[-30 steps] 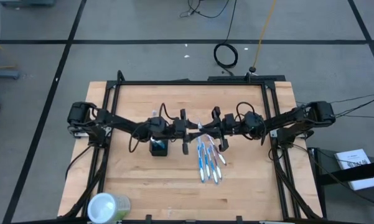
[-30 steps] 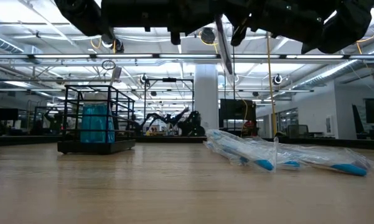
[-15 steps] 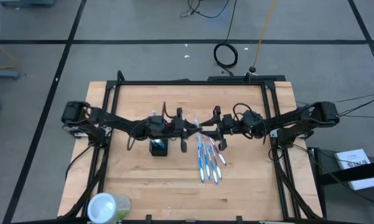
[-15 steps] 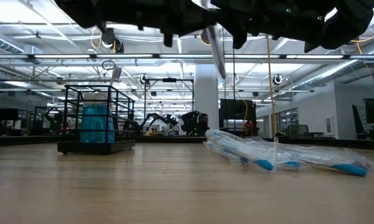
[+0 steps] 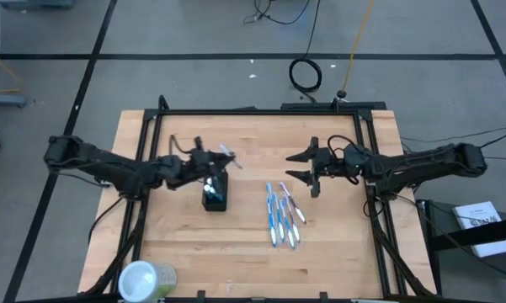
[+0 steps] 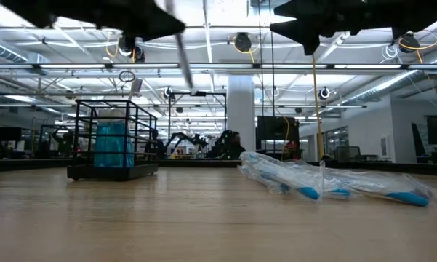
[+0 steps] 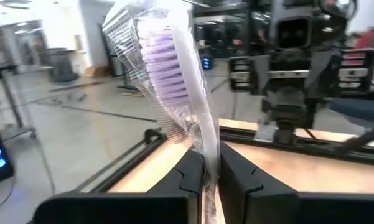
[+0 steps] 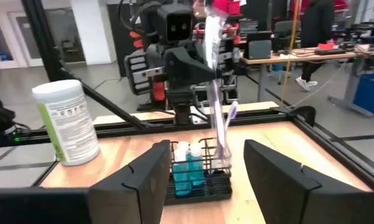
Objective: Pick & Place toothbrushing station
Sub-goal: Put the purple toothbrush into the top compartment of the mesh organizer
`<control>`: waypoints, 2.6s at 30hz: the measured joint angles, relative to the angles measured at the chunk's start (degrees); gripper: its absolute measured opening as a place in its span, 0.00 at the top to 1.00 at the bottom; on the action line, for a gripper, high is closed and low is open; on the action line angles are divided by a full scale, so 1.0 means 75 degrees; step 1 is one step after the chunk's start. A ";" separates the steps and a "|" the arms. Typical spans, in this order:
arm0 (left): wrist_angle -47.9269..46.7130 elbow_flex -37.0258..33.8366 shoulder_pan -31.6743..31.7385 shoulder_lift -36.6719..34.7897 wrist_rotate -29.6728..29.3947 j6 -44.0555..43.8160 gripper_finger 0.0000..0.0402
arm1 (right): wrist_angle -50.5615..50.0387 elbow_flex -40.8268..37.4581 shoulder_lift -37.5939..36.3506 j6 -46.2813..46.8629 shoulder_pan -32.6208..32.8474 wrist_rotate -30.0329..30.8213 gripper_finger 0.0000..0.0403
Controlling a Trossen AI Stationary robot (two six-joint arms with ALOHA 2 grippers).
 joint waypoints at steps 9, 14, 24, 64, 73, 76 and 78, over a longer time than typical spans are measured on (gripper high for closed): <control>-0.0471 -0.1661 -0.0507 -0.2278 -0.1810 -0.0940 0.94 | 0.0358 -0.0283 0.0048 0.0045 0.0000 0.0492 0.54; -0.1765 -0.1720 -0.0796 -0.3066 -0.2501 -0.1424 0.94 | 0.0355 -0.0295 0.0047 0.0024 0.0000 0.0659 0.54; -0.3507 -0.1711 -0.1043 -0.3198 -0.2719 -0.2708 0.94 | 0.0351 -0.0295 0.0050 -0.0005 0.0000 0.0659 0.54; -0.3675 -0.1710 -0.1036 -0.0730 -0.2534 -0.4787 0.92 | 0.0350 -0.0295 0.0050 0.0044 -0.0003 0.0662 0.54; -0.3575 -0.1705 -0.1036 -0.0598 -0.2563 -0.4871 0.85 | 0.0350 -0.0295 0.0050 0.0050 -0.0003 0.0662 0.54; -0.3464 -0.1708 -0.1036 -0.0710 -0.2525 -0.4738 0.77 | 0.0350 -0.0295 0.0050 0.0050 -0.0003 0.0662 0.54; -0.3467 -0.1706 -0.1036 -0.0758 -0.2512 -0.4680 0.70 | 0.0350 -0.0295 0.0050 0.0050 -0.0003 0.0662 0.54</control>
